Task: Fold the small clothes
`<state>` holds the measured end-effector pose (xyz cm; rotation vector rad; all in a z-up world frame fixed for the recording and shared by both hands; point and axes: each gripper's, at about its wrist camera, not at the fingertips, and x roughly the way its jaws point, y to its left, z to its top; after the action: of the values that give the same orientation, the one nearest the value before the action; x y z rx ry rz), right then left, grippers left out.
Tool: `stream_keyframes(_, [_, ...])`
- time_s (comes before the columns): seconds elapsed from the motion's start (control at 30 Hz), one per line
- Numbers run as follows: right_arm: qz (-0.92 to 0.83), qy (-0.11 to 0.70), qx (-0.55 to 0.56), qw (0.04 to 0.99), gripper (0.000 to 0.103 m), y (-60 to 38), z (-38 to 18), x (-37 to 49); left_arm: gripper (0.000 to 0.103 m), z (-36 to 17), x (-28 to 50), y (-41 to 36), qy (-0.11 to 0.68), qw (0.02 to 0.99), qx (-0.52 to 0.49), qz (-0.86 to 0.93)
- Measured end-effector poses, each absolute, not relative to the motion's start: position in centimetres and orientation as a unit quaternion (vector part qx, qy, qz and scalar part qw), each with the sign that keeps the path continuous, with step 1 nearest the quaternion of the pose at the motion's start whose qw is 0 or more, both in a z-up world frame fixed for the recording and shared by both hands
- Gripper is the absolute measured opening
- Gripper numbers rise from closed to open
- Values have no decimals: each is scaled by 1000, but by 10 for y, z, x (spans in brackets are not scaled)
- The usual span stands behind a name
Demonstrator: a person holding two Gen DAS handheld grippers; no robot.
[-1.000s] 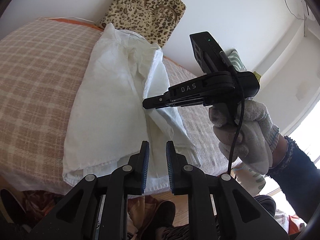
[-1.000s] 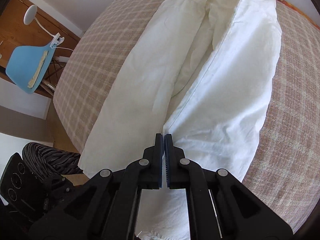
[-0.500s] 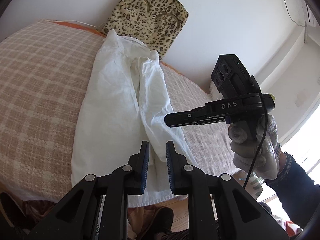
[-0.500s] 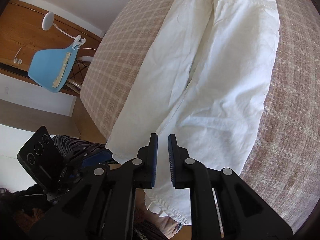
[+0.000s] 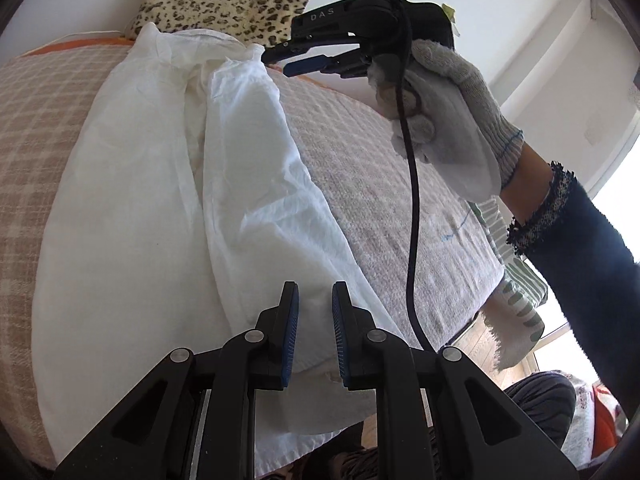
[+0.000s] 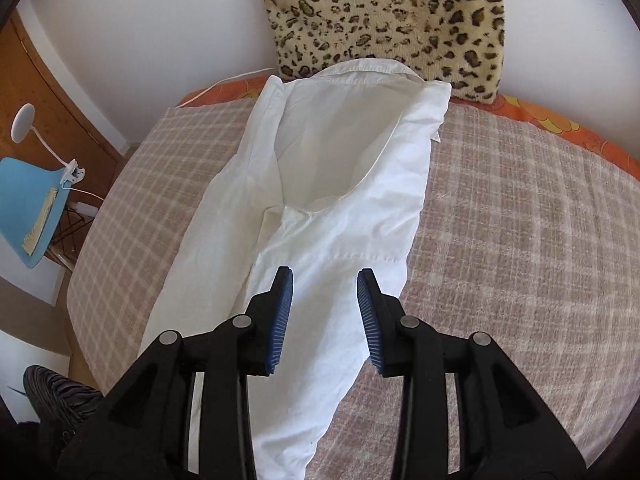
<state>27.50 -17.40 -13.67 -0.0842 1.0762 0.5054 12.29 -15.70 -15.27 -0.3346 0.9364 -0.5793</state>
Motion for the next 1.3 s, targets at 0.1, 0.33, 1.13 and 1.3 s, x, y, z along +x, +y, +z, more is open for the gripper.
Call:
stream_keyframes(0.1, [222,521,-65,822,36,-161,-154,310,15,-165,122,-161,460,827,-158,-284])
stream_keyframes(0.33, [196,547,-75,810,36,-144,-202,362,15,-171,113,-158,455,827,-145,-298])
stream_keyframes(1.13, [291,516,-80,802,36,-189,-167,66,15,-115,107,-69,418,872,-84,-239])
stream_keyframes(1.3, [267,543,-60,794,36,-192,-199,46,15,-141,126,-84,455,850,-29,-262])
